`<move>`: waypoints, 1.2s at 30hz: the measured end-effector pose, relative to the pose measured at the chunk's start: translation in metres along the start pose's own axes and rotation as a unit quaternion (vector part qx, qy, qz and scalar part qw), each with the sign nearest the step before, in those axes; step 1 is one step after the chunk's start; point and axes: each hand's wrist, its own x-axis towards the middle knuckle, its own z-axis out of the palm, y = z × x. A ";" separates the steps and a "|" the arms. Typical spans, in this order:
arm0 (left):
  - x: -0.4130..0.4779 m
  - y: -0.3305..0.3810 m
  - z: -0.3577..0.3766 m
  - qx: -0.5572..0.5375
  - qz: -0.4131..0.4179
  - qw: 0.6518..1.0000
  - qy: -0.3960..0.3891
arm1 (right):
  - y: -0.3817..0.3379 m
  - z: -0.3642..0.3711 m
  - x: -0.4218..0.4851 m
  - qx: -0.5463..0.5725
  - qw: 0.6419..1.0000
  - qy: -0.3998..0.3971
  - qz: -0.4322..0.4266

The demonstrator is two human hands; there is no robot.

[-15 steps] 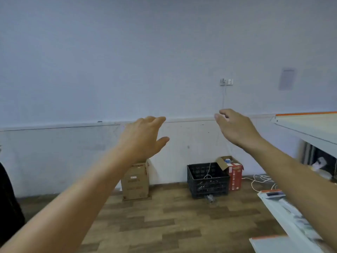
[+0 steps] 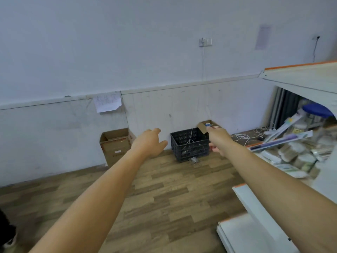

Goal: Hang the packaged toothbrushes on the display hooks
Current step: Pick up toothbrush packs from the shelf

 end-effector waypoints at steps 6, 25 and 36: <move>0.052 0.020 0.022 0.002 0.042 0.999 -0.028 | 0.013 0.007 0.050 0.056 0.998 -0.009 0.041; 0.261 0.209 0.146 -0.036 0.285 0.956 -0.055 | 0.058 -0.079 0.185 0.012 0.946 0.324 0.023; 0.326 0.314 0.217 -0.122 0.464 0.864 -0.154 | 0.098 -0.093 0.232 0.076 0.781 0.608 0.120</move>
